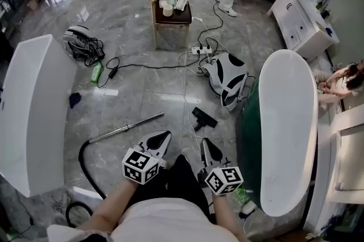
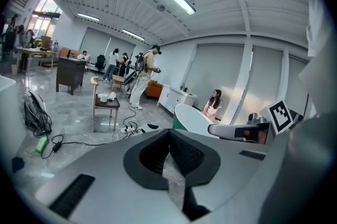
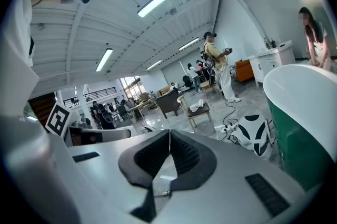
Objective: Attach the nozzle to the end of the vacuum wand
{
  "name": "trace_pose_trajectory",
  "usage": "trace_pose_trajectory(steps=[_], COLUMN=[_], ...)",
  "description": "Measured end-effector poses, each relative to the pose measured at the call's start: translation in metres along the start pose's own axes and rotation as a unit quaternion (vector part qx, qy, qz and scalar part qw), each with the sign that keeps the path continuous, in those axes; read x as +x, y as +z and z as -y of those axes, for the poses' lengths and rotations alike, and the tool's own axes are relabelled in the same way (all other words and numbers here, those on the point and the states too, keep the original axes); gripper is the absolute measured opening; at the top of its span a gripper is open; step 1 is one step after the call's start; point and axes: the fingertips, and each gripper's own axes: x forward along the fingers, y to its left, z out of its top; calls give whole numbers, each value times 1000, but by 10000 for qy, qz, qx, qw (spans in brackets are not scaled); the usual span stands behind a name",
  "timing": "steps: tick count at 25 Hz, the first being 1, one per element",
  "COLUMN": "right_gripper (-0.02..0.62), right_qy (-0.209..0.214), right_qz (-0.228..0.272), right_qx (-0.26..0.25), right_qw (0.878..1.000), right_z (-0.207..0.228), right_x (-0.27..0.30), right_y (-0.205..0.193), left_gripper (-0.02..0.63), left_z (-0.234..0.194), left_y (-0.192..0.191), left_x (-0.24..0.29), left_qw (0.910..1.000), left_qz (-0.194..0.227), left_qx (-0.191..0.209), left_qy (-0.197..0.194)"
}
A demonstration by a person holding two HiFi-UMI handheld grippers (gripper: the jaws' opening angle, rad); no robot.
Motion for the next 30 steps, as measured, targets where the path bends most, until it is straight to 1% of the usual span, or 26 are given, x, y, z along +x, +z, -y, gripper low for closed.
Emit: trace_pose_trajectory(steps=[2,6,9,12,15,17,19,22,27,30], right_gripper=[17,17,17,17,17,17,17,17,17,17], right_qy=[36,-23,-114,-193,-239,-216,-166,-181,-215,-178], right_qz=[20,150,251,229,135,106,73,40,78,59], right_qx=[-30,-116,-22,165,140,233,333,298,501,429], right_qw=[10000,9998,9996,9994,9995,9994,9993,9994,9985,9989], right_z=[11,38,66,88,107,120,131,150,186,205], right_x=[4,12,20,32,49,62,74,94,125,143], right_y=[9,24,31,28,19,9,-5,-31,-85,-123], left_gripper=[8,8,8,8,8,8,8,8,8,8], left_z=[-2,-5,-12,-24,-41,-52,-63,-82,-118,-142], left_y=[4,13,15,13,8,0,-12,-38,-98,-139], left_x=[8,24,38,48,61,72,83,102,133,150], left_qw=[10000,9998,9997,9998,9997,9995,9993,9991,9991,9990], left_qz=[39,190,207,182,237,311,370,390,328,297], left_qx=[-24,-68,-7,35,55,3,-76,-141,-276,-326], left_qy=[62,77,86,75,10,-50,-87,-103,-27,45])
